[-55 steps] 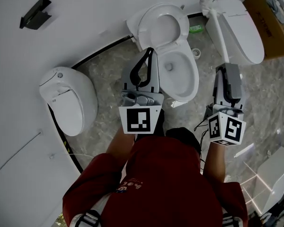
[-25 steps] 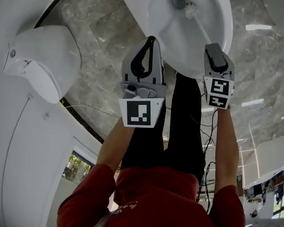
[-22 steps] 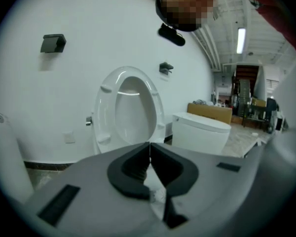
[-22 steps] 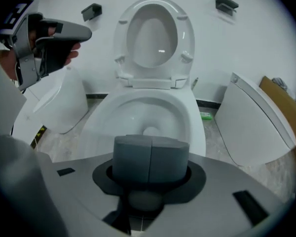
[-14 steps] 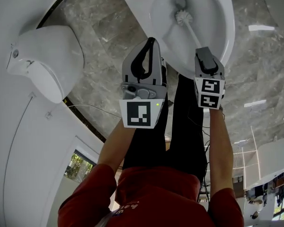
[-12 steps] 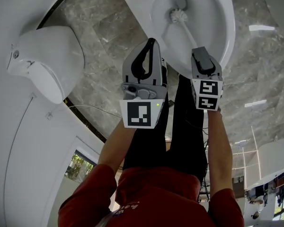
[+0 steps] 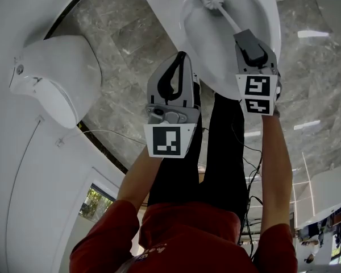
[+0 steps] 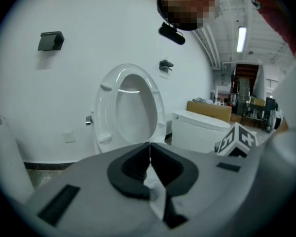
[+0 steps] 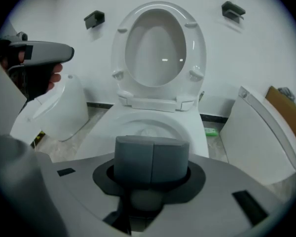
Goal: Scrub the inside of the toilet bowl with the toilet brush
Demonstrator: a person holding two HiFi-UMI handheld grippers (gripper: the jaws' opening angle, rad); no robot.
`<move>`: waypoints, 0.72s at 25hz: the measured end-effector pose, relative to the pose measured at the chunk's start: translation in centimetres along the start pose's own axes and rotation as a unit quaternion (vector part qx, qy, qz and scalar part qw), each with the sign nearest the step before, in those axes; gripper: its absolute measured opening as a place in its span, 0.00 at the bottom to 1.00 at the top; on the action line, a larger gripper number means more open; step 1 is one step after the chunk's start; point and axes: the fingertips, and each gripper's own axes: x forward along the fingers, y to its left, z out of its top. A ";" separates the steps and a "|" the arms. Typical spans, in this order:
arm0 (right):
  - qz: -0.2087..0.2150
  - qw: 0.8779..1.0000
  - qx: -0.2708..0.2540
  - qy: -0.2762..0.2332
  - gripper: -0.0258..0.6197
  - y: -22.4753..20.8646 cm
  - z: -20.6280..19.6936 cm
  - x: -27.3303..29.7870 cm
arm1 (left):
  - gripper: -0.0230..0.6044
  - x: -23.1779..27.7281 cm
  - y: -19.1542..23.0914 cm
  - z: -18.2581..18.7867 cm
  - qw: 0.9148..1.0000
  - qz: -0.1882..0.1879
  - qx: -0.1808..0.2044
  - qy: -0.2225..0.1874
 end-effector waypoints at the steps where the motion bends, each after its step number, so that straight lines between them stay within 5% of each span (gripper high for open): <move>1: -0.010 1.000 -0.017 0.003 0.27 -0.9 -0.3 -0.2 | 0.03 0.0 0.0 0.0 1.000 0.000 0.000 0.000; 4: -0.037 0.998 -0.043 0.022 0.27 -2.7 -1.8 -1.3 | 0.03 -0.1 0.0 -0.1 1.000 0.001 -0.006 0.003; 11: -0.077 0.993 0.002 0.087 0.27 -4.8 -6.9 -6.1 | 0.03 -0.2 -0.1 -0.5 1.000 -0.001 -0.012 0.007; 18: -0.012 0.987 0.031 0.155 0.27 2.2 -12.2 -8.6 | 0.03 -0.7 0.2 -1.0 1.000 0.004 -0.018 0.010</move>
